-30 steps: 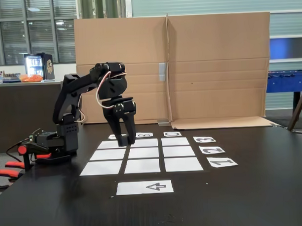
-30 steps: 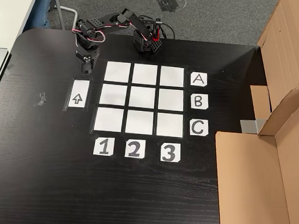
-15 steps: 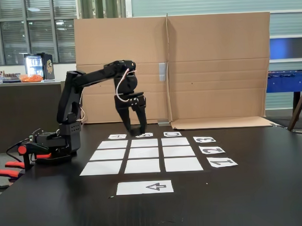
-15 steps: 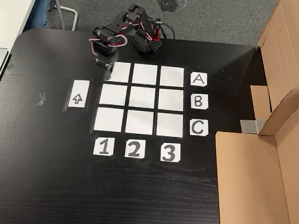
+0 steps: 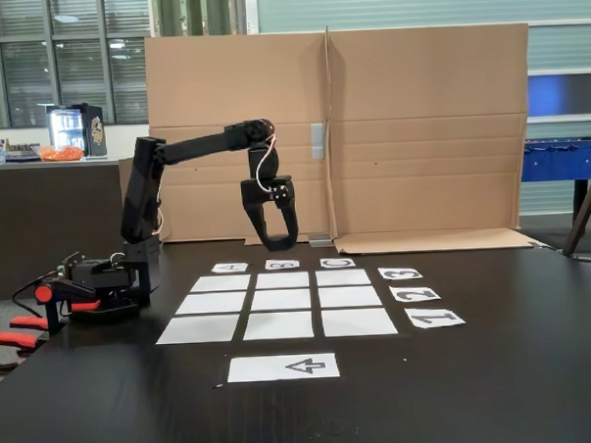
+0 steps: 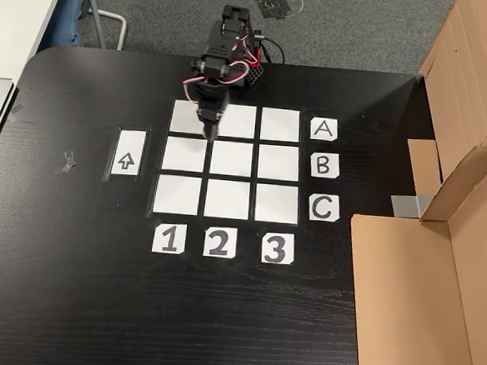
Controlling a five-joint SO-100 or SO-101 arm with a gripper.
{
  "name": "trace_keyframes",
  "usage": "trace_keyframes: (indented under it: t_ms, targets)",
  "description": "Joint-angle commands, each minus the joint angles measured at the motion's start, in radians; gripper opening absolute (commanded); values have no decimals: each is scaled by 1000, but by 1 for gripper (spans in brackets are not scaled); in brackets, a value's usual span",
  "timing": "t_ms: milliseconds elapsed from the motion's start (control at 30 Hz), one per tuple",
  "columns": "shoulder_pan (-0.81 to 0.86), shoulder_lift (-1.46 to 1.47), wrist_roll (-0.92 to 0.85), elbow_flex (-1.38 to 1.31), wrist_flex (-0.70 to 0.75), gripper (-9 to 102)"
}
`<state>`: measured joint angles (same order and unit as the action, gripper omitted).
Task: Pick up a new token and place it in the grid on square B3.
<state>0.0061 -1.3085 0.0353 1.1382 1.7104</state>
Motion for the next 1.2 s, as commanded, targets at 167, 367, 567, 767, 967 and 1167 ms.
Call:
trace_keyframes:
  t_ms: [167,367,567,767,967,1167]
  targets:
    - [-155,-29,54,0,-25,-1]
    - [-239,20,60,-6,-44,-1]
    - [-337,78,60,-9,-72,-1]
    - [-440,153,60,-58,-86,-1]
    - [-494,247,60,-129,-86,-1]
    - [-497,345,60,-193,-86,-1]
